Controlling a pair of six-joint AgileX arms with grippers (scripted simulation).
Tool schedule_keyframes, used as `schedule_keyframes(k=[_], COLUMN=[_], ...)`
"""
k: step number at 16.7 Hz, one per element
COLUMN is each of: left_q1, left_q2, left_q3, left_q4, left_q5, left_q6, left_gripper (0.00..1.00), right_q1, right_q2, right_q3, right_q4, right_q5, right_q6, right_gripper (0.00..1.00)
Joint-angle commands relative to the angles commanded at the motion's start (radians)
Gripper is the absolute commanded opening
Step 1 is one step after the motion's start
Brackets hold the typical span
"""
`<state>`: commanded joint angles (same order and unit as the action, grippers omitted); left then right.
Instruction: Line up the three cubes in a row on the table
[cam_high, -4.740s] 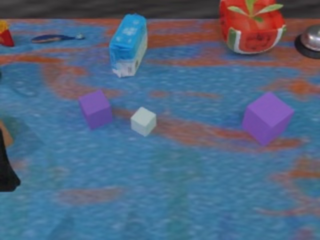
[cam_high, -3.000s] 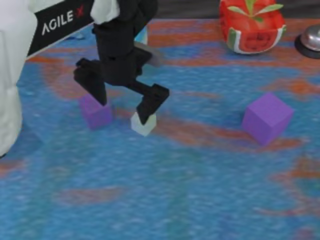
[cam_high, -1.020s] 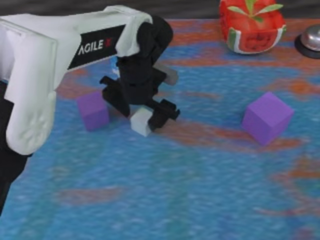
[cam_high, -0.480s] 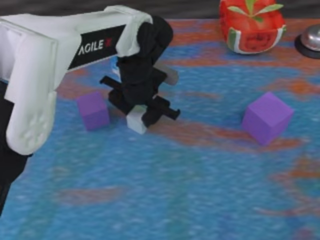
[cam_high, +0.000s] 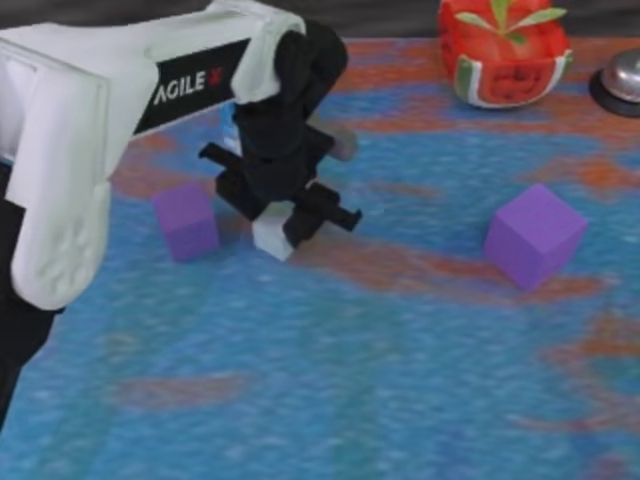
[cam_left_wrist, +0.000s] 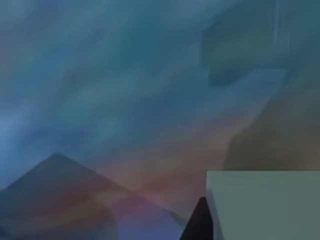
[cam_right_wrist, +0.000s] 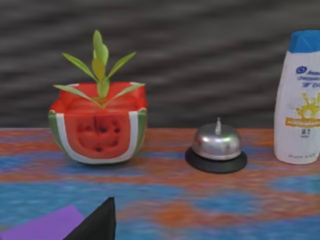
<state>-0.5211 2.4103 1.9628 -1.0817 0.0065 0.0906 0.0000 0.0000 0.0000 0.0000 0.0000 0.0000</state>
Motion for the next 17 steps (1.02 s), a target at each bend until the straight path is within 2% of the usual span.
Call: schedule_keyframes(k=[5, 12, 14, 17], left_q1=[0.013, 0.002, -0.024, -0.089], left_q2=[-0.032, -0.033, -0.024, -0.002], left_q3=[0.14, 0.163, 0.185, 0.235], left_q4=[-0.183, -0.205, -0.216, -0.246], left_q5=[0.001, 0.0, -0.002, -0.008], left_q6=[-0.001, -0.013, -0.068, -0.223], left_gripper=[0.0, 0.0, 0.0, 0.0], right_q1=[0.0, 0.0, 0.0, 0.0], right_q2=[0.0, 0.0, 0.0, 0.0], right_q3=[0.0, 0.0, 0.0, 0.0], right_q4=[0.0, 0.0, 0.0, 0.0], right_q5=[0.0, 0.0, 0.0, 0.0], right_q6=[0.0, 0.0, 0.0, 0.0], right_gripper=[1.0, 1.0, 1.0, 1.0])
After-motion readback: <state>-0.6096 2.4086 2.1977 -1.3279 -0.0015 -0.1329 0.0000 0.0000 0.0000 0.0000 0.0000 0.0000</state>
